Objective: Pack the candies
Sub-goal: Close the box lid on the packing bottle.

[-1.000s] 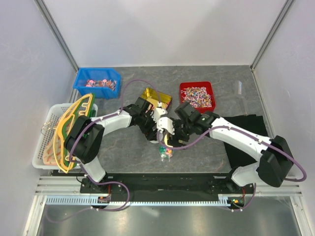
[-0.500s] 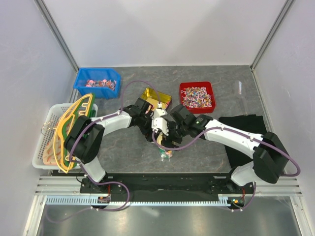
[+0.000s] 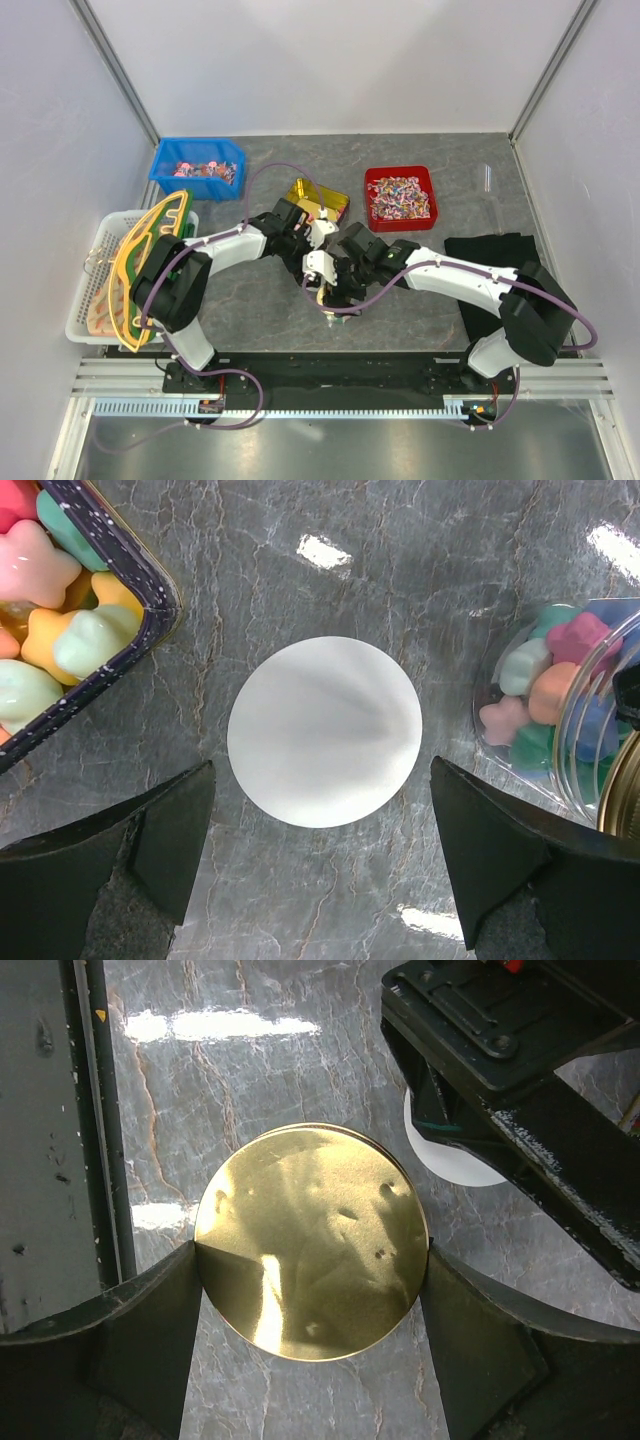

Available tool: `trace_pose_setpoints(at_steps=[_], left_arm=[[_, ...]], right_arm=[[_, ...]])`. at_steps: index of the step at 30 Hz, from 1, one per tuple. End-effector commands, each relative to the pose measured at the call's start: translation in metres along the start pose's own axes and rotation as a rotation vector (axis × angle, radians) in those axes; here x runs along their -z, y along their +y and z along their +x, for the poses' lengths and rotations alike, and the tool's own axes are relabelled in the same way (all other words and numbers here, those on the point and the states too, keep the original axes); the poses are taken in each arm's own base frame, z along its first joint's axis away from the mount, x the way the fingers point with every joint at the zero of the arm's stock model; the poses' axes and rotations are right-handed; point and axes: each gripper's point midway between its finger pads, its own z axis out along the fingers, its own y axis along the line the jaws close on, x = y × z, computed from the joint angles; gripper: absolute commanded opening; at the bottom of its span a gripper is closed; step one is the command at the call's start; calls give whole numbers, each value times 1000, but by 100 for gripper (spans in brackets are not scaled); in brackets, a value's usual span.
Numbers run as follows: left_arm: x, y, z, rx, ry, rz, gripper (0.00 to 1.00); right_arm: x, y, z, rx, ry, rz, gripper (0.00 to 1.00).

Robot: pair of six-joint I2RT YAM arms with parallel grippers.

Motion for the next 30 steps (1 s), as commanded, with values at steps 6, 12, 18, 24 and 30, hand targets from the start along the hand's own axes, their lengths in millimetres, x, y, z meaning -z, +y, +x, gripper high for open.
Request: trace_pose_setpoints(at_steps=[6, 12, 18, 24, 30], left_arm=[[-5, 20, 3, -3, 42, -73, 95], [-7, 32, 11, 4, 78, -131, 95], [-10, 38, 18, 8, 108, -160, 95], [-9, 43, 22, 2, 127, -187, 95], [-11, 48, 27, 4, 148, -208, 95]], right_arm=[[-3, 2, 8, 22, 26, -14, 47], [-2, 3, 13, 37, 43, -16, 47], [-4, 5, 20, 38, 70, -34, 47], [-7, 4, 28, 37, 95, -43, 46], [-12, 1, 34, 20, 98, -49, 45]])
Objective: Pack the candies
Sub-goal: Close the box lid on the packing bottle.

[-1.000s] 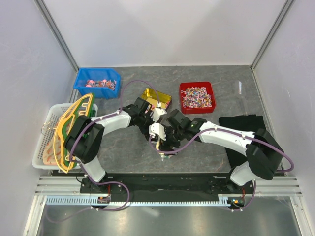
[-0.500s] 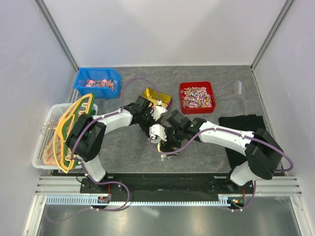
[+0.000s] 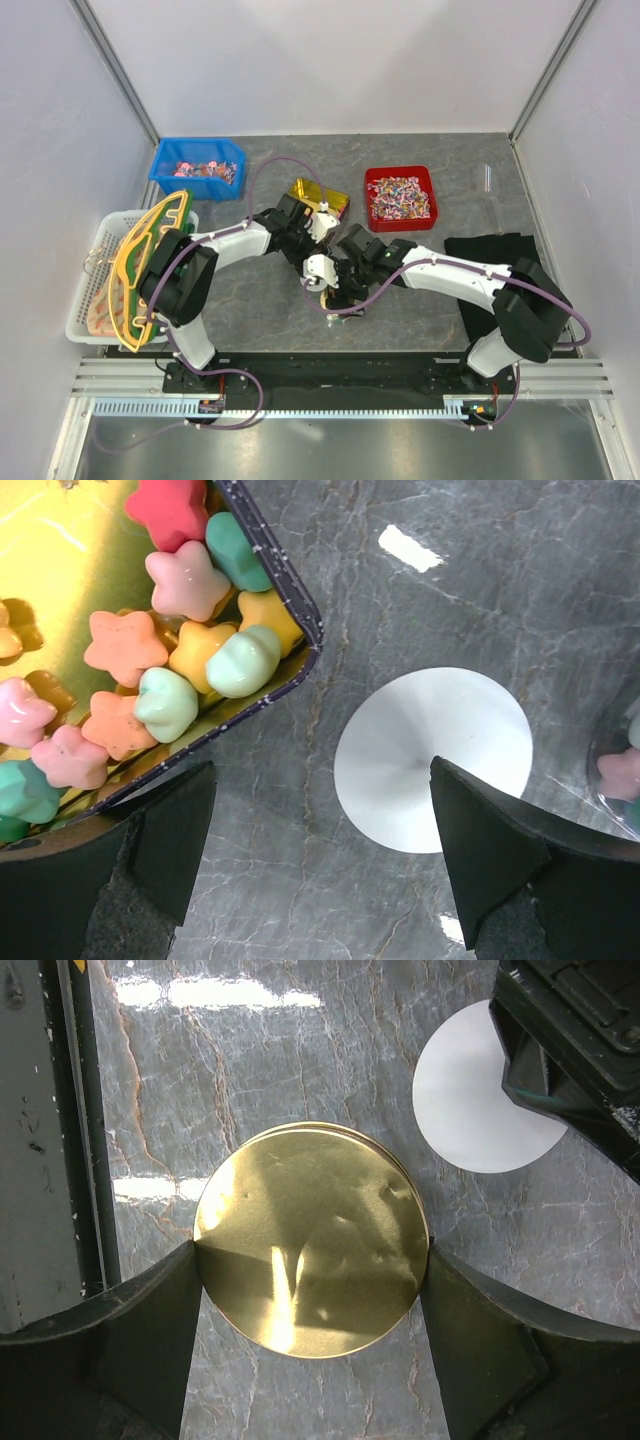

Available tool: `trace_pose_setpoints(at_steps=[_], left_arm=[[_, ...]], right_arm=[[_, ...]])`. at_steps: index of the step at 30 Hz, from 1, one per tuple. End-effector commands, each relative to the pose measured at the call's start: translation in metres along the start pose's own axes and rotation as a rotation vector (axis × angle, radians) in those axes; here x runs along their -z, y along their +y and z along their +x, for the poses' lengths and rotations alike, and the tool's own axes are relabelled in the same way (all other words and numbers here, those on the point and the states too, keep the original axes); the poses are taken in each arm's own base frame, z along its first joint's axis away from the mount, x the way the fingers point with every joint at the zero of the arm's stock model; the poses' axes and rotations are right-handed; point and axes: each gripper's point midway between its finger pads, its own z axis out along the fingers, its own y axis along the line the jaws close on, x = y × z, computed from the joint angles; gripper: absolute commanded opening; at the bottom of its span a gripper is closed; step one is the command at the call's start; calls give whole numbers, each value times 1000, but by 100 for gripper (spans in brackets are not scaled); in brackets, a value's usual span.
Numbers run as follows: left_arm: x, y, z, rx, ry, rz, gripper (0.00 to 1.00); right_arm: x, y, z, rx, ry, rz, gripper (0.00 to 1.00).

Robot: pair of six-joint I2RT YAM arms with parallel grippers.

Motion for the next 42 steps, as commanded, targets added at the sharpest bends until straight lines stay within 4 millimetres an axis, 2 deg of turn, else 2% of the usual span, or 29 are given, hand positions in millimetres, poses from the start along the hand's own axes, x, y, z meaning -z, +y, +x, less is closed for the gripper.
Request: trace_pose_setpoints(at_steps=[1, 12, 16, 20, 22, 26, 29, 34, 42], left_arm=[[-10, 6, 33, 10, 120, -28, 95], [-15, 20, 44, 4, 169, -97, 95], [-14, 32, 47, 1, 191, -164, 95], [-10, 31, 41, 3, 164, -167, 93], [1, 26, 27, -6, 100, -151, 93], [8, 38, 19, -19, 65, -223, 93], [6, 36, 22, -15, 65, -218, 93], [8, 33, 14, -17, 28, -205, 94], [12, 47, 14, -18, 27, -287, 94]], right_arm=[[-8, 2, 18, -24, 36, -33, 45], [3, -7, 9, -42, -14, -4, 45], [8, -10, 6, -41, -28, 12, 45], [6, -11, 9, -48, -24, 8, 45], [7, -13, 9, -51, -25, 12, 45], [7, -15, 9, -71, -33, 4, 45], [7, -18, 9, -103, -48, -9, 46], [10, -25, 14, -140, -56, -8, 47], [11, -36, 26, -197, -50, -4, 47]])
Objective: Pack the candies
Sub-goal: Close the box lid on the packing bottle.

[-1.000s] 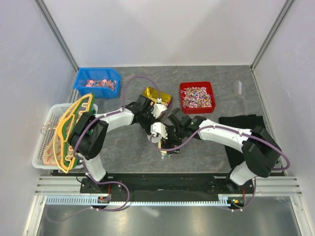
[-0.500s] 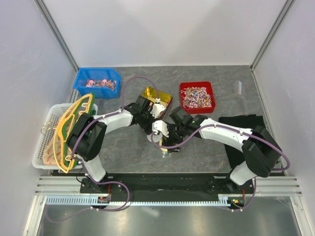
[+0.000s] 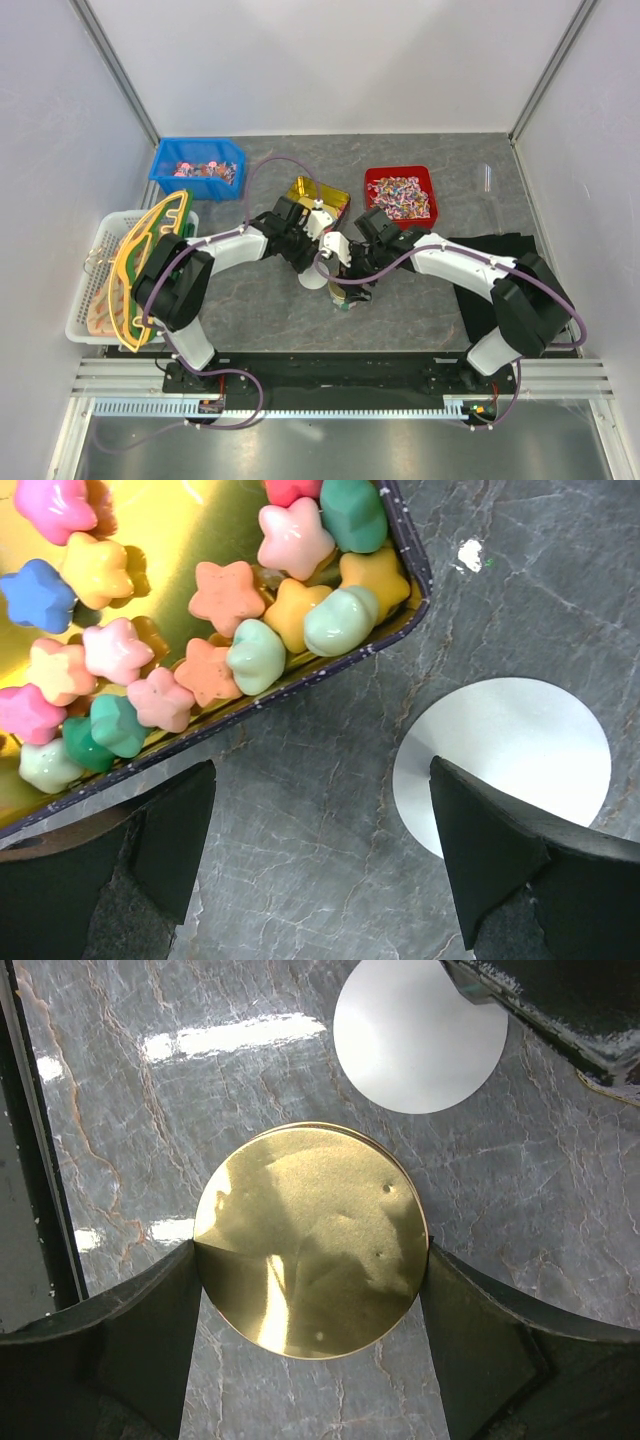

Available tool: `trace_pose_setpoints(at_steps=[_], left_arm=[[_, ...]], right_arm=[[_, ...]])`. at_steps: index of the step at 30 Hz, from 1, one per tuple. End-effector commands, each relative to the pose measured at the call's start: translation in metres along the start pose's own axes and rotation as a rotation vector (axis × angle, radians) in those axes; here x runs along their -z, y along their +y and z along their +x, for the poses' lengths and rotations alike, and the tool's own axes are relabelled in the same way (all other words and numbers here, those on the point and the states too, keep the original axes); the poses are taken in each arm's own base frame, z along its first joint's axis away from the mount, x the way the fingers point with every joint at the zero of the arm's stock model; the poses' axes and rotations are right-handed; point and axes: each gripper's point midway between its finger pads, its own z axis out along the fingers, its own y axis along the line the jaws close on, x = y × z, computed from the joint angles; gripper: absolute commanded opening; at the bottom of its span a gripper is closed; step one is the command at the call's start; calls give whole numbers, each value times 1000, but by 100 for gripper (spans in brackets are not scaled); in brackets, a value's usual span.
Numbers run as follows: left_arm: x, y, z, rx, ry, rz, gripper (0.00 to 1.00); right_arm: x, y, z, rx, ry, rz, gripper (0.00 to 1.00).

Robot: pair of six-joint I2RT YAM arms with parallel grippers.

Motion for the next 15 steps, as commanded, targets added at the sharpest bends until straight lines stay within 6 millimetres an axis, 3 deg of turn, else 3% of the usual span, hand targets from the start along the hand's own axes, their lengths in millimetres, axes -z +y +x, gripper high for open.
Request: trace_pose_setpoints(at_steps=[1, 7, 11, 14, 15], left_arm=[[1, 18, 12, -10, 43, -98, 94], [-1, 35, 23, -6, 94, -193, 94], [3, 39, 17, 6, 67, -206, 94], [11, 30, 6, 7, 1, -152, 94], [11, 18, 3, 0, -27, -89, 94]], right_arm=[[-3, -2, 11, -52, 20, -28, 47], [0, -2, 12, -63, 14, -43, 47], [1, 1, 12, -59, 17, -60, 47], [4, 0, 9, -50, 10, -52, 48], [5, 1, 7, -47, 5, -50, 49]])
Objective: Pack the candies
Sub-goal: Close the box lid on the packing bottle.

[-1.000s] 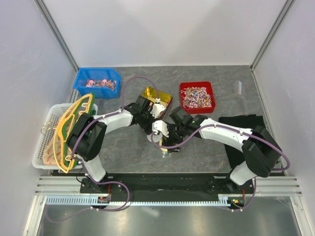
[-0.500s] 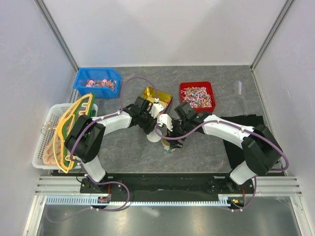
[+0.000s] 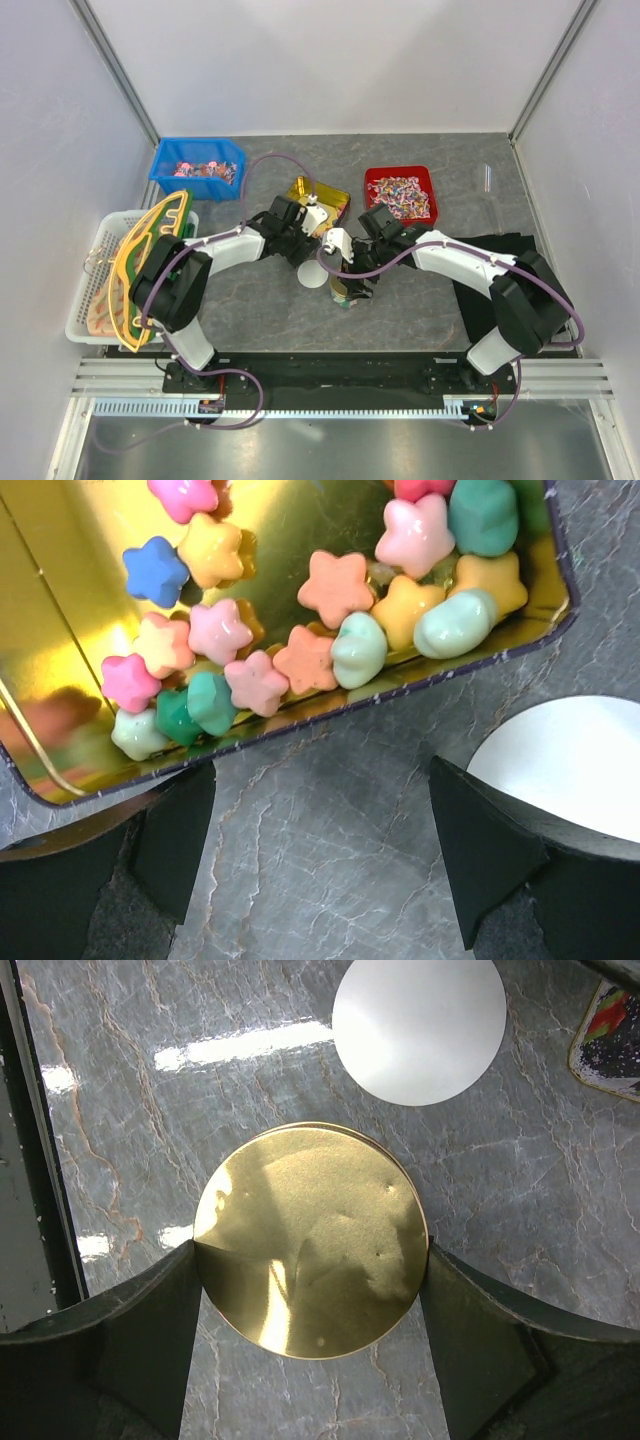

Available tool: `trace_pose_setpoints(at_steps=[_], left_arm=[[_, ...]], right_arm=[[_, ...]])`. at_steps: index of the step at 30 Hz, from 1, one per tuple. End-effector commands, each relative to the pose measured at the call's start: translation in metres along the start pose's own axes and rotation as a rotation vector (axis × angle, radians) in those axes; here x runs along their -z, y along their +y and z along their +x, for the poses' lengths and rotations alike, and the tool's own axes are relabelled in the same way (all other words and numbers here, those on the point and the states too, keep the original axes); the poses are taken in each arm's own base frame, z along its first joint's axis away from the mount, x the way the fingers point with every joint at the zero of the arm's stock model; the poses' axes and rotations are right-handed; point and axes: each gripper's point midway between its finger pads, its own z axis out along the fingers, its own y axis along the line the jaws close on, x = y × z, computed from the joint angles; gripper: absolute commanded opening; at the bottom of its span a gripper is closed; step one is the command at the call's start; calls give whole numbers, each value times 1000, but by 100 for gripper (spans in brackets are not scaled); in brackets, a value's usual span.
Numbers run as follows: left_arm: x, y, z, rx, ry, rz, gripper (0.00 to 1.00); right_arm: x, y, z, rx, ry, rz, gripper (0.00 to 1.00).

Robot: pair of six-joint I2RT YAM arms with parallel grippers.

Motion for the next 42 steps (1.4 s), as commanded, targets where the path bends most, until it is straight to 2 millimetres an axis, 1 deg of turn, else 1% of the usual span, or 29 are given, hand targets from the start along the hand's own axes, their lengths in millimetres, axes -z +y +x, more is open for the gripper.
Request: trace_pose_setpoints(at_steps=[1, 2, 4, 5, 7, 8, 10, 11, 14, 17, 22, 28, 32, 36, 42], left_arm=[[13, -15, -1, -9, -55, 87, 94], [20, -23, -10, -11, -100, 137, 94], [27, -32, -14, -22, -133, 186, 94], [33, -39, -20, -26, -171, 230, 94], [40, -50, -21, -37, -194, 285, 94], [45, -58, -25, -41, -221, 330, 94], [54, -63, -29, -55, -253, 361, 94], [58, -69, -32, -59, -274, 395, 94], [67, -80, -33, -70, -304, 453, 94], [68, -86, -32, -77, -320, 483, 94], [60, -83, -32, -50, -296, 465, 93], [58, -79, -32, -40, -288, 444, 93], [55, -77, -32, -33, -279, 436, 93], [54, -75, -31, -30, -271, 423, 93], [53, -75, -31, -29, -269, 426, 93]], right_arm=[[4, 5, 5, -16, 22, -28, 50], [5, 7, 3, -16, 16, -30, 50], [7, 8, 0, -14, 4, -33, 51], [7, 9, -2, -12, -3, -42, 52], [9, 11, -4, -16, -7, -51, 52], [9, 12, -6, -15, -14, -58, 52], [10, 15, -7, -13, -17, -67, 52], [10, 15, -9, -12, -17, -68, 51], [10, 18, -12, -9, -27, -78, 51], [9, 16, -9, -7, -15, -66, 51], [7, 11, -6, -7, -8, -33, 51], [4, 13, -3, 43, 9, 2, 50], [1, 14, 2, 61, 30, 12, 51], [0, 14, 1, 73, 35, 18, 52], [-3, 14, 7, 79, 59, 24, 61]])
